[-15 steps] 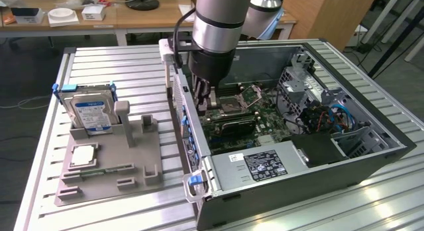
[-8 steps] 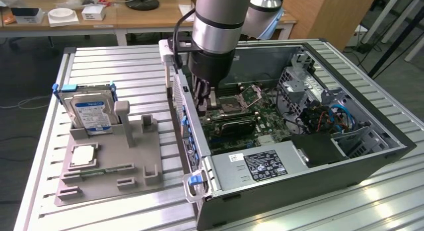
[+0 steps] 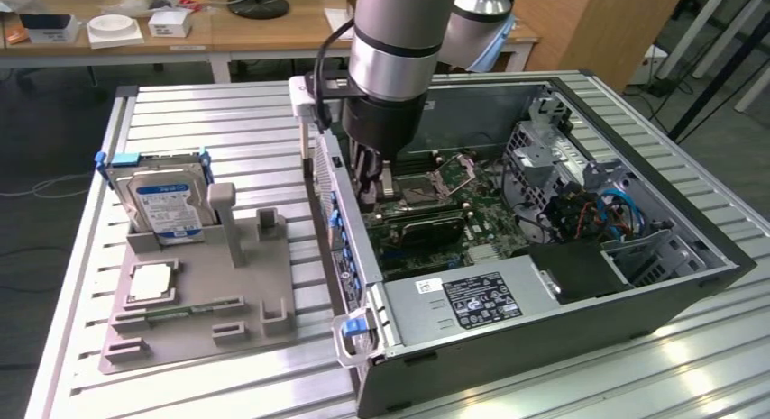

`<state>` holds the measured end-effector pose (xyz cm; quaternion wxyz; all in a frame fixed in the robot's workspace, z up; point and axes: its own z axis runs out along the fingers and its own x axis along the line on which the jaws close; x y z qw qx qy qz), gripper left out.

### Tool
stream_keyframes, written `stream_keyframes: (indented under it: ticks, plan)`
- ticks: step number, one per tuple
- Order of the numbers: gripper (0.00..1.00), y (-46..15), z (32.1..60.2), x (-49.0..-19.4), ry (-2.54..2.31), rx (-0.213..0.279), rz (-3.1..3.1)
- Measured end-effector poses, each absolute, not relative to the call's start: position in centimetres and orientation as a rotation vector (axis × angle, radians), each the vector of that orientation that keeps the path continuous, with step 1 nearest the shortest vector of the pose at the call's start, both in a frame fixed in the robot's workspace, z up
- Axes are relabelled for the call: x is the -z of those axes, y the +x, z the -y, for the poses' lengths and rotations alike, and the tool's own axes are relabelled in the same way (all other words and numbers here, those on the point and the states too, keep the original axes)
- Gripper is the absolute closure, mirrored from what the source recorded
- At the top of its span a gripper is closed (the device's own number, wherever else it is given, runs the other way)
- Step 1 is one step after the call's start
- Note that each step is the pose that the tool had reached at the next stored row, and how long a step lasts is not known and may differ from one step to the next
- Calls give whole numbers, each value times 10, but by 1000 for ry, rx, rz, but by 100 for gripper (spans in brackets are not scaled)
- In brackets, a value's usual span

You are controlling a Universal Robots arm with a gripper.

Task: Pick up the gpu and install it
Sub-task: 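Press down on the gpu until it lock into place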

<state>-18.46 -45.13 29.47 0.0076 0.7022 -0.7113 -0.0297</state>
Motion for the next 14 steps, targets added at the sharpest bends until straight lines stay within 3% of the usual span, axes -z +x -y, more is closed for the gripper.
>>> stream_keyframes:
  ticks: [14]
  plan:
    - [89,-158,451,-289,2210,91,2210]
